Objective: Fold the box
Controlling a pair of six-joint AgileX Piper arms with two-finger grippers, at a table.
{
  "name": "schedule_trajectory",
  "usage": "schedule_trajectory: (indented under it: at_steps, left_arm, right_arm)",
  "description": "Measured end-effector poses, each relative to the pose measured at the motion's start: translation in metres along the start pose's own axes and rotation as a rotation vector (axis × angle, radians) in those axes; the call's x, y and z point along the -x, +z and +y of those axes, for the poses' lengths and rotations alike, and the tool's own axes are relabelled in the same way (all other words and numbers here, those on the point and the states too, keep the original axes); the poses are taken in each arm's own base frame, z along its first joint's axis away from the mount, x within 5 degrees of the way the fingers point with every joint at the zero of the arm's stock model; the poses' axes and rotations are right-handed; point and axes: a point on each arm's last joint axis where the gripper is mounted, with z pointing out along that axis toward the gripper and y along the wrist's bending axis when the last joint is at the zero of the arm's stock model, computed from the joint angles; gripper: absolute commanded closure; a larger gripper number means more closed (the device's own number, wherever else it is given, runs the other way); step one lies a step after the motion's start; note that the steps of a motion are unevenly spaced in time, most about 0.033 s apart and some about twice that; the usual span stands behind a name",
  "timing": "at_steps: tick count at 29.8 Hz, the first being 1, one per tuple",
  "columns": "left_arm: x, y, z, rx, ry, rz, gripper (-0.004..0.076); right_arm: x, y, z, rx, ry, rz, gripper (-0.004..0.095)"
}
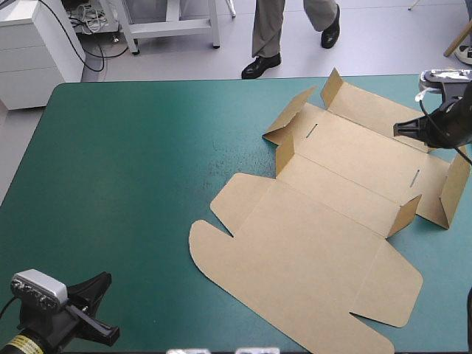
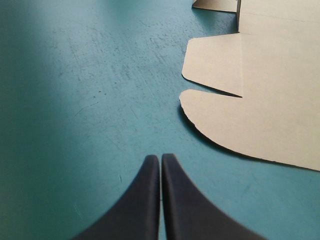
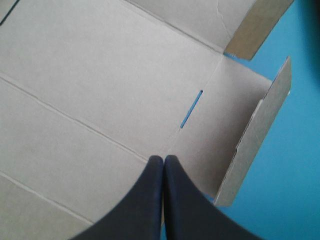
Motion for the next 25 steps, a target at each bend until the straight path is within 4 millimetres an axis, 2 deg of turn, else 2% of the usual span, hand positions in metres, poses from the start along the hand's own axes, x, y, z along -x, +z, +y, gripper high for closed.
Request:
schedule_trajectory:
  at_steps: [7, 18, 21, 25]
  left_arm:
    - [0.000, 0.001, 0.000, 0.000, 0.000, 0.000, 0.0731]
    - [-0.002, 0.005, 0.001, 0.004, -0.003, -0.018, 0.0731]
    - [-0.002, 0.005, 0.001, 0.004, -0.003, -0.019, 0.0731]
    - [-0.002, 0.005, 0.001, 0.004, -0.003, -0.019, 0.0731]
  right_arm:
    - [-0.032, 0.001, 0.003, 0.007, 0.020, 0.070, 0.0930]
    - [-0.059, -0.026, 0.010, 0.045, 0.158, 0.031, 0.0925]
    - [-0.064, -0.022, 0.015, 0.097, 0.190, 0.055, 0.0876]
    - [-0.072, -0.012, 0.021, 0.147, 0.217, 0.099, 0.0717]
